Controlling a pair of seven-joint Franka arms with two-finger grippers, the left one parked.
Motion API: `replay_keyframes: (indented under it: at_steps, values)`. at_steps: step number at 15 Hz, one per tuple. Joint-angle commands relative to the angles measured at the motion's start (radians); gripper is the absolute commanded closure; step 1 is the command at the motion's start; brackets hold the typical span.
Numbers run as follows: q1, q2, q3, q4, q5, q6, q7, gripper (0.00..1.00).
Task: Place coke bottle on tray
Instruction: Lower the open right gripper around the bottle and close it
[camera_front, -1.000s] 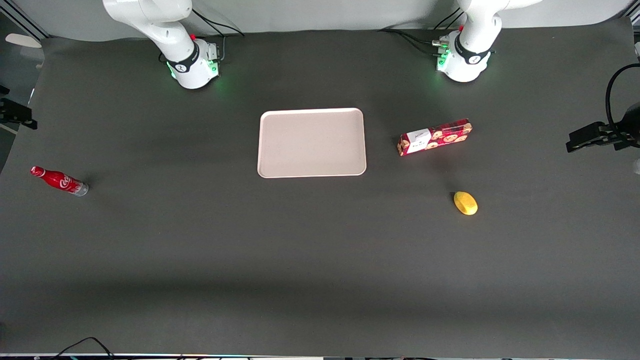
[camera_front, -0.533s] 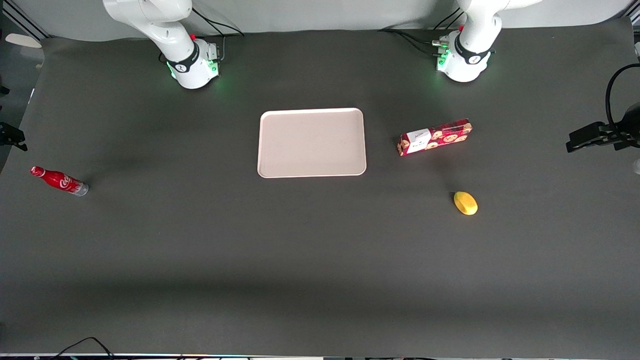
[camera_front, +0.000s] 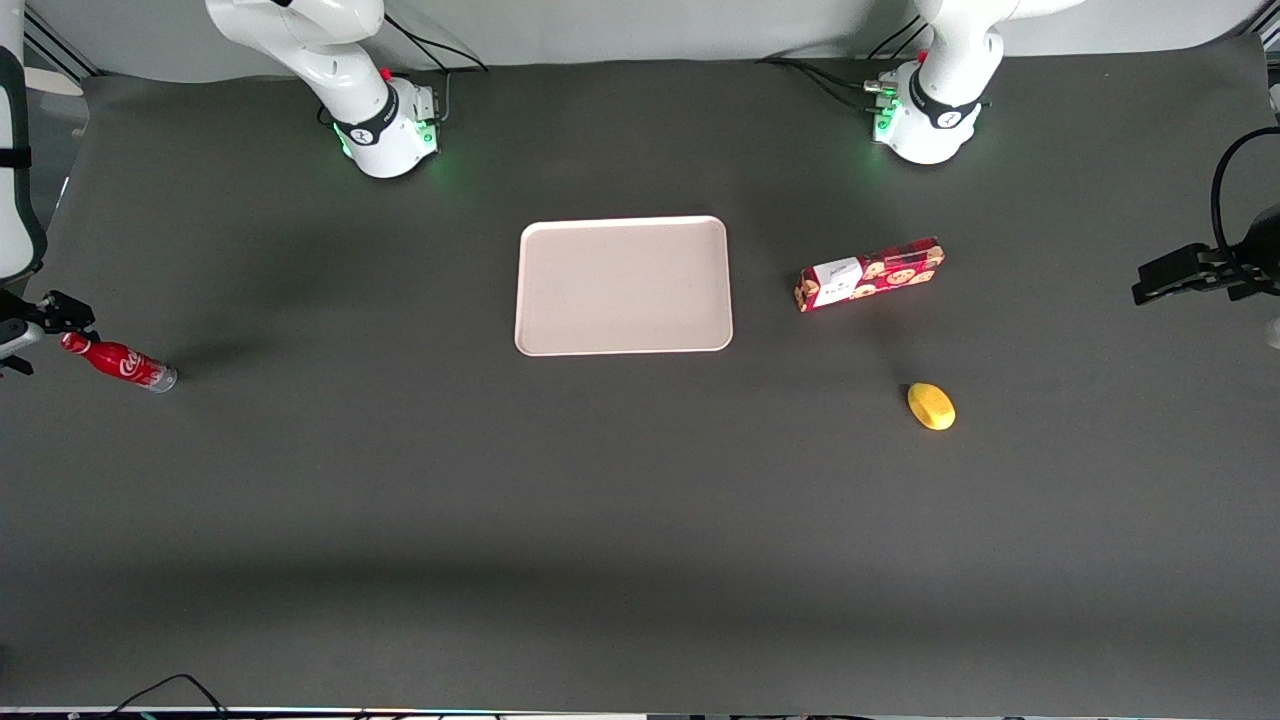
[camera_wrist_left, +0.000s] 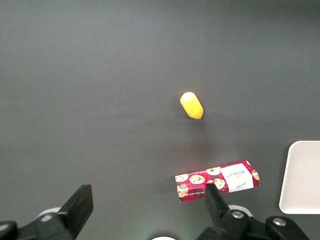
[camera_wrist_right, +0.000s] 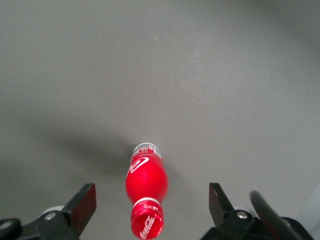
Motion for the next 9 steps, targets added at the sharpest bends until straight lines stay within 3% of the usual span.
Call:
replay_keyframes:
  at_steps: [1,5,7,9]
  values:
    - [-0.014,0.019,-0.007,0.015,0.044,0.005,-0.061,0.01]
    - [-0.031,0.021,-0.007,-0.004,0.046,0.007,-0.076,0.14]
    - [-0.035,0.024,-0.009,-0.004,0.075,0.009,-0.102,0.19]
    - [-0.037,0.039,-0.009,-0.004,0.096,0.009,-0.127,0.29]
